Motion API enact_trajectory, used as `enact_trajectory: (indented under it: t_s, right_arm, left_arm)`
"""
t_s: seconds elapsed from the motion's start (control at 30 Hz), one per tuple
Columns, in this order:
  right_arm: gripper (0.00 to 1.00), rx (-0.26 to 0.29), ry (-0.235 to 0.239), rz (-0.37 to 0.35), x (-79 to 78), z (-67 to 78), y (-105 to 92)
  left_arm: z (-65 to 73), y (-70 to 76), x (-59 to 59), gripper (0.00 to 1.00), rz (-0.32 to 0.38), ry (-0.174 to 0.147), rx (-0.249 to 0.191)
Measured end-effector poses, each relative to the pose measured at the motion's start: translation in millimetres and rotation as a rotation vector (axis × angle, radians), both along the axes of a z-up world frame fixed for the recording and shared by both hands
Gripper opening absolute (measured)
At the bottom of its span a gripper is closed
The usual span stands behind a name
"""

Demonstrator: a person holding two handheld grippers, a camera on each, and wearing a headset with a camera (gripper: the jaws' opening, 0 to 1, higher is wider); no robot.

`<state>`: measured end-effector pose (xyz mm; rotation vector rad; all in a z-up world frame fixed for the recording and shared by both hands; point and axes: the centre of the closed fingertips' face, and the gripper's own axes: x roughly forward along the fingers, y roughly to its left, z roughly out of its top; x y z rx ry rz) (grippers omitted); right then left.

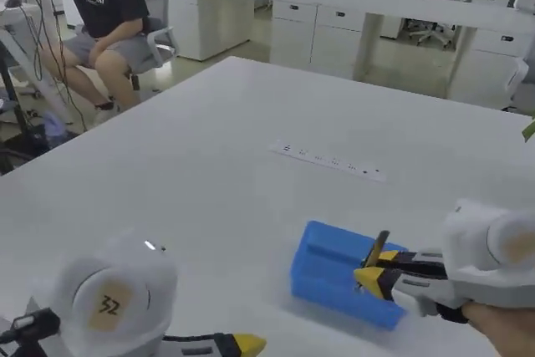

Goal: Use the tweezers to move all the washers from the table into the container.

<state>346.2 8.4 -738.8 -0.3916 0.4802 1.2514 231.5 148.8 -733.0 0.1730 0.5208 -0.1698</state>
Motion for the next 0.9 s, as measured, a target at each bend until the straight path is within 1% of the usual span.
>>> enact_trajectory:
  t_s: [0.07,0.1,0.13,0.17,0.27,0.33,0.37,0.4,0.43,0.47,0.5,0.53,0.57,0.6,0.7,0.77,0.83,0.9]
  right_arm:
    - [0.06,-0.001,-0.015,-0.042,12.0,-0.1,-2.8]
    - [0.06,-0.010,-0.022,-0.064,18.3,-2.0,-4.2]
    - [0.06,-0.010,-0.017,-0.067,20.4,-3.8,-3.3]
    - [0.06,-0.004,-0.004,-0.085,24.3,-7.0,-2.6]
    - [0.06,-0.004,0.004,-0.104,31.2,-16.4,1.0]
    - [0.06,-0.010,0.005,-0.112,34.2,-23.4,3.8]
    - [0.06,-0.011,0.011,-0.117,35.8,-27.1,4.9]
    - [0.06,-0.010,0.026,-0.130,37.2,-32.5,6.1]
    - [0.06,-0.004,0.037,-0.143,38.8,-35.8,6.8]
    - [0.06,0.009,0.058,-0.162,41.4,-40.8,7.6]
    - [0.06,0.011,0.066,-0.168,42.0,-42.6,7.7]
    - [0.06,0.016,0.082,-0.187,45.6,-47.9,7.1]
    - [0.06,0.019,0.086,-0.193,47.4,-51.1,7.2]
    - [0.06,0.017,0.103,-0.205,46.4,-55.9,8.8]
    - [0.06,0.001,0.104,-0.224,53.2,-66.4,6.0]
    - [0.06,-0.009,0.110,-0.236,50.6,-69.6,5.1]
    - [0.06,-0.019,0.109,-0.239,49.8,-74.1,6.9]
    - [0.06,-0.032,0.105,-0.241,50.5,-77.3,6.0]
  left_arm:
    - [-1.4,3.6,-0.3,0.99,0.019,-0.011,0.014]
    - [-1.2,6.2,-0.3,0.99,0.034,-0.023,0.017]
    - [-2.7,7.7,-0.8,0.99,0.038,-0.022,0.018]
    - [-5.5,11.5,-1.6,0.99,0.057,-0.020,0.012]
    - [-9.0,17.8,-3.9,0.99,0.091,-0.031,-0.023]
    - [-11.3,23.7,-4.8,0.99,0.115,-0.034,-0.018]
    - [-11.7,25.2,-4.8,0.99,0.121,-0.030,-0.014]
    - [-7.5,28.2,-2.8,0.99,0.137,-0.059,-0.004]
    - [-5.8,28.4,-1.5,0.99,0.138,-0.079,-0.006]
    - [-9.4,28.2,-1.5,0.99,0.139,-0.065,-0.011]
    - [-11.2,28.3,-1.4,0.99,0.140,-0.058,-0.010]
    - [-14.6,28.8,-1.5,0.99,0.135,-0.046,0.003]
    - [-15.8,29.7,-1.7,0.99,0.134,-0.040,0.014]
    - [-15.7,30.8,-2.1,0.99,0.134,-0.042,0.016]
    - [-16.3,32.5,-1.8,0.99,0.138,-0.041,0.002]
    - [-17.2,33.5,-1.8,0.99,0.140,-0.044,0.028]
    - [-20.0,32.5,-2.5,0.96,0.131,-0.033,0.048]
    - [-21.6,32.7,-2.3,0.96,0.128,-0.029,0.067]
